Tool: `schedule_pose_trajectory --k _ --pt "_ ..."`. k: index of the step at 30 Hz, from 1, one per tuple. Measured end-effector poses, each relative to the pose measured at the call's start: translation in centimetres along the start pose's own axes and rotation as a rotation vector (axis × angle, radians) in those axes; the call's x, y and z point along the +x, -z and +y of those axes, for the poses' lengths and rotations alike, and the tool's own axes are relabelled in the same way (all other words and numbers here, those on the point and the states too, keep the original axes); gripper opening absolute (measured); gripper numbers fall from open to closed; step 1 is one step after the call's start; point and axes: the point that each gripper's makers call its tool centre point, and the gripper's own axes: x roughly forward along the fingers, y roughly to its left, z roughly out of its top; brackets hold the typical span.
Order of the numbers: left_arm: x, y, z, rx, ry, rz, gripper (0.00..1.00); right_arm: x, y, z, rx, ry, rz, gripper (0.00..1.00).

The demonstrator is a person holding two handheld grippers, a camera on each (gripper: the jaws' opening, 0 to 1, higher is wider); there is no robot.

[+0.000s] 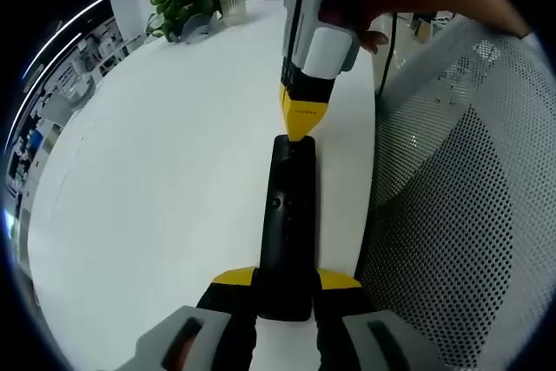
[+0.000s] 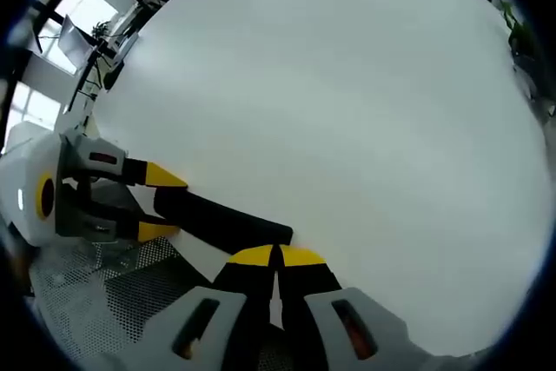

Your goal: Press the specified remote control buttons in sequence, fully releasing each button before pressing the next.

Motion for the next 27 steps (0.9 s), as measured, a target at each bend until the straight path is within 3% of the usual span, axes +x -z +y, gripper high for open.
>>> schedule_pose_trajectory --k 6,14,21,27 --pt "0.00 -0.02 0.03 0.000 0.000 -0.004 0.24 -0.13 0.09 -0.03 -0.002 0.004 0.007 0.00" --pt "-0.01 -0.03 0.04 0.001 -0.002 -0.004 0.24 -0.17 0.06 -0.08 0.062 -0.043 0.006 0.00" --pt "0.01 -0.05 0.04 0.003 -0.002 -0.005 0.24 -0.39 -0.51 0.57 0.057 -0.070 -0.024 0.00" --pt "0.02 -0.08 0.02 0.007 -0.002 -0.004 0.24 -0.19 -0.30 0.66 0.052 -0.070 -0.012 0.00"
